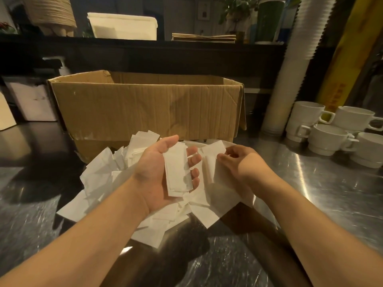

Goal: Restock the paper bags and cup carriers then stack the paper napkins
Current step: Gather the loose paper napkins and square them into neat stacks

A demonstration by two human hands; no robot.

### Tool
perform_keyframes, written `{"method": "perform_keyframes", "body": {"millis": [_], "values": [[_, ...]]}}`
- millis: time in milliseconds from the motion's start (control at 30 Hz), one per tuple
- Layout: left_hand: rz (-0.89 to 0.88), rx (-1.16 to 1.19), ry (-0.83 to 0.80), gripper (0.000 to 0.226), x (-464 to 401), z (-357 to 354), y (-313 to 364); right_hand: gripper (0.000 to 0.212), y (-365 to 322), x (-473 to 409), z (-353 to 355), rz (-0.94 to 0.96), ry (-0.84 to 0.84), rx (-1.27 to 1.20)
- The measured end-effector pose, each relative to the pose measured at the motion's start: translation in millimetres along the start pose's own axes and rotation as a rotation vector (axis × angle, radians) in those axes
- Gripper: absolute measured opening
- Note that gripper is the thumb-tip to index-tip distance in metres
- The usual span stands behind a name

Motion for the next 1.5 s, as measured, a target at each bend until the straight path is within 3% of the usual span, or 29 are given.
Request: {"method": "perform_keyframes", "body": {"millis": [200, 367, 667, 833, 1367, 1500], "values": [[-0.003, -0.005, -0.012, 0.05, -1, 0, 0, 0.027, -7, 10, 2, 0.153, 0.063, -0.164], [-0.004, -0.007, -0.021, 0.048, -2, 1, 0, 0.018, -12, 16, 2, 0.231, 0.1, -0.161], [-0.01, -0.015, -0.004, 0.044, -1, 0, 0, 0.022, -9, 17, 1, 0.237, 0.125, -0.13], [-0.013, -0.032, 0.004, 0.046, -2, 0, 1, 0.017, -6, 17, 2, 0.215, 0.132, -0.278], [-0.013, -0.031, -0.003, 0.044, -3, 1, 0, 0.011, -12, 15, 7, 0.251, 0.177, -0.154], [-0.02, -0.024, -0.014, 0.045, -3, 2, 0, 0.008, -13, 15, 19, 0.26, 0.288, -0.165]]}}
Point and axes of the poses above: each hand's wrist, its own x-axis away from the middle knuckle, its own z-axis out of the back of the hand, y = z × x, the point moved 6 cm from there along -x, towards the middle knuckle, and after that the axes turned 1 degree about -z, right-handed, at the moved point
